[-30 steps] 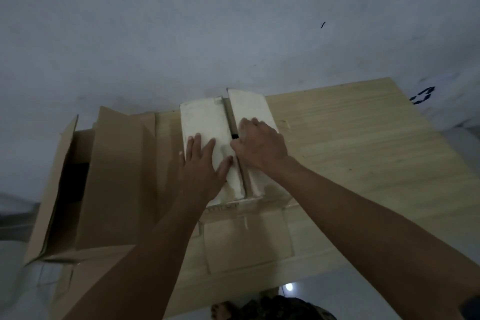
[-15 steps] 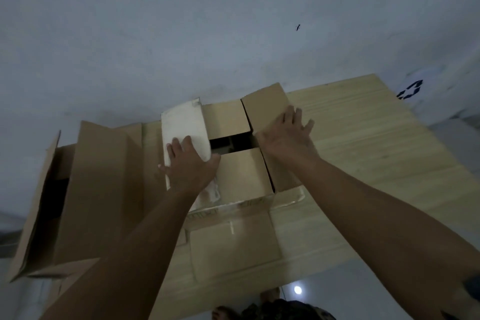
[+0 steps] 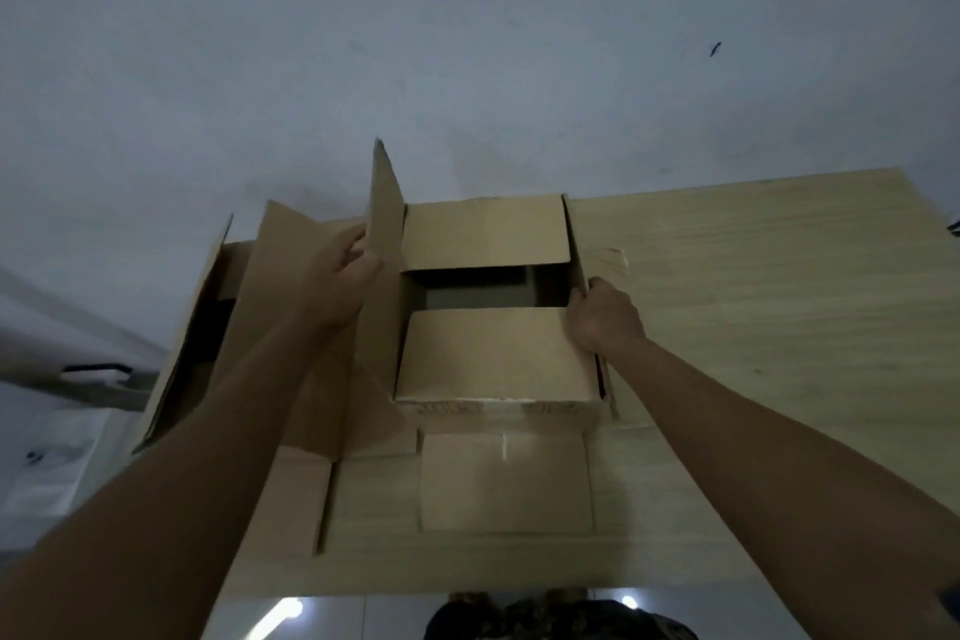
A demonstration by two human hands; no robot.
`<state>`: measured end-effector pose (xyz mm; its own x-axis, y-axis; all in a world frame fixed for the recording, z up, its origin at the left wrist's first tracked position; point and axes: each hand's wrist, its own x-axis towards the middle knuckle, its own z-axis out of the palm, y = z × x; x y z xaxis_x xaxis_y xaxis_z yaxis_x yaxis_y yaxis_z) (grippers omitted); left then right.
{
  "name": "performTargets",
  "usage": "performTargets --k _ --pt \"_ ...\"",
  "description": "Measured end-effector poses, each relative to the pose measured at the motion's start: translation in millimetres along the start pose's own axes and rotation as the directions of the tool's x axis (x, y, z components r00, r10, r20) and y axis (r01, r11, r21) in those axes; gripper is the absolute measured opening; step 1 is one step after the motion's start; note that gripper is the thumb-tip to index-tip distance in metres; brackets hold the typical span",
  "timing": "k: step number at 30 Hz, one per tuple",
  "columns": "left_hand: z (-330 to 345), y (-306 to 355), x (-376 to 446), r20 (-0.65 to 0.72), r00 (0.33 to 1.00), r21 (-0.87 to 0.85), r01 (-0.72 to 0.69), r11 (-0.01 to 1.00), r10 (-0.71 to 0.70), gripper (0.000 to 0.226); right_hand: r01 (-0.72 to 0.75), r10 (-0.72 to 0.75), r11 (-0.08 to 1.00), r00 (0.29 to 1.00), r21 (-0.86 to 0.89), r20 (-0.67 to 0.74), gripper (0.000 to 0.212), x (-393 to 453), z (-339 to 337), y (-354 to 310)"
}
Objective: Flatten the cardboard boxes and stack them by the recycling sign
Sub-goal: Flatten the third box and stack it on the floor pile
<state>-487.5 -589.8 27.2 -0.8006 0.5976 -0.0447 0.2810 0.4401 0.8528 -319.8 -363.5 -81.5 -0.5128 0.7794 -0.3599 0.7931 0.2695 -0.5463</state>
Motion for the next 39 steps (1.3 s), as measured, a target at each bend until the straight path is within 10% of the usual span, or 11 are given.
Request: performTargets --k 5,14,19,25,30,35,39 --pt "-34.0 -13.0 21.5 -0.012 0.986 0.173 0.168 0.97 -0.169 0.056 0.001 -0.002 1.0 0.999 -0.024 -0.047 0.04 1.4 5.2 -1.0" --pt "13.1 -65.8 19.7 -0.196 0.963 0.748 0.268 0.607 -0.183 0.107 0.0 -0.005 0.998 0.996 -0.058 -0.087 0.04 1.3 5.7 -0.7" --pt "46.6 -88.8 29.6 0.06 0.922 0.46 0.316 0.83 -0.383 0.073 -0.003 -0.005 0.998 0.993 -0.067 -0.122 0.04 -0.3 8.1 -1.5" --pt "50.7 -93.6 33.6 0.013 0.986 0.452 0.144 0.881 -0.168 0.031 0.1 -0.153 0.975 0.948 -0.197 -0.28 0.035 -10.1 8.6 -4.0" --pt "46.5 -88.8 58.5 0.078 0.944 0.698 -0.281 0.658 0.321 0.073 0.56 -0.713 0.693 0.622 -0.454 -0.323 0.029 -23.6 15.0 -19.3" --pt "60.6 -83.1 94.8 0.344 0.883 0.709 -0.468 0.527 0.32 0.07 0.434 -0.448 0.801 0.891 -0.411 0.069 0.055 -34.7 14.3 -52.4" --pt "61.7 -78.3 102.4 0.44 0.799 0.61 -0.601 0.516 0.41 0.055 0.317 -0.308 0.832 0.947 -0.456 0.096 0.06 -46.4 0.3 -76.9"
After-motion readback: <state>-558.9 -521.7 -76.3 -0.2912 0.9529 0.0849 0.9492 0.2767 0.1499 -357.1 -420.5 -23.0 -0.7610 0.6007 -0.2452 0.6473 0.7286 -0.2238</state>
